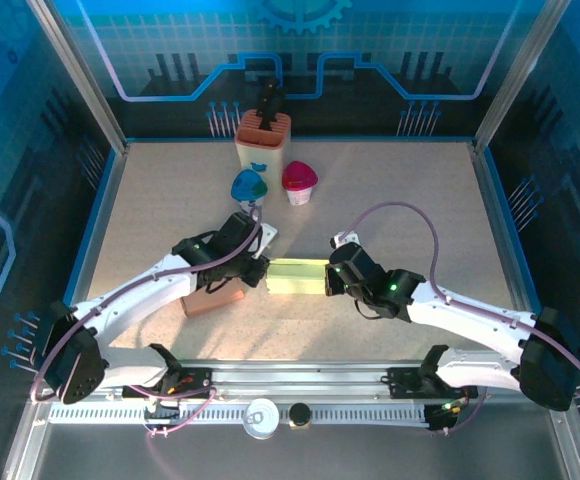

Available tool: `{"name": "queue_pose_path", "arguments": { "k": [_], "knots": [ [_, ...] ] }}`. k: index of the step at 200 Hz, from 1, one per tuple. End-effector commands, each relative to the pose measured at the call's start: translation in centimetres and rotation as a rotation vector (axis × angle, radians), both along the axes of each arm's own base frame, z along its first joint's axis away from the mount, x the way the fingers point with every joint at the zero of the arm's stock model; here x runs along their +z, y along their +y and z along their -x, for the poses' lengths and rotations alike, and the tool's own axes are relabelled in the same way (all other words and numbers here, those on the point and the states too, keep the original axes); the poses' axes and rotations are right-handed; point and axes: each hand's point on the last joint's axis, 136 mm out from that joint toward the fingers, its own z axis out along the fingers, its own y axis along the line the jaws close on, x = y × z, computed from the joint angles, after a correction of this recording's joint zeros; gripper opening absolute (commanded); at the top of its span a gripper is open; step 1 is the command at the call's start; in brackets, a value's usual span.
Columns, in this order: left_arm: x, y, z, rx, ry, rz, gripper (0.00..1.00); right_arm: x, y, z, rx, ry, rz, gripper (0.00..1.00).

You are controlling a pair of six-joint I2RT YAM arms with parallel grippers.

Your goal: Fold the paper box

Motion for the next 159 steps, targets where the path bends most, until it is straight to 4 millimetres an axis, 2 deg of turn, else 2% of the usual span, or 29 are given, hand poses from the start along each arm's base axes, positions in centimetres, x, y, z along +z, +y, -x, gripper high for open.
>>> {"name": "queue_pose_path", "arguments": {
  "k": [1, 38, 64, 93, 125, 159],
  "knots": [
    [0.2, -0.8, -0.1, -0.01, 0.008, 0.016, 0.13, 0.9, 0.5, -0.2, -0.014, -0.012, -0.016, 0.0],
    [0.1, -0.9, -0.3, 0.001, 0.005, 0.01, 0.12, 1.0, 0.5, -0.3, -0.015, -0.009, -0.01, 0.0],
    [0.4, -1.0, -0.4, 0.005, -0.007, 0.012, 0.07, 1.0, 0.5, -0.3, -0.016, -0.009, -0.01, 0.0],
    [0.7, -1.2, -0.4, 0.015, 0.0, 0.029, 0.07, 0.9, 0.6, -0.3, -0.015, -0.006, -0.008, 0.0],
    [0.1, -1.7, 0.0, 0.01, 0.019, 0.034, 0.05, 1.0, 0.7, -0.4, -0.015, -0.005, -0.011, 0.0],
    [0.3, -2.3, 0.1, 0.073, 0.062, 0.084, 0.02, 1.0, 0.7, -0.4, -0.023, 0.001, -0.012, 0.0]
  ]
}}
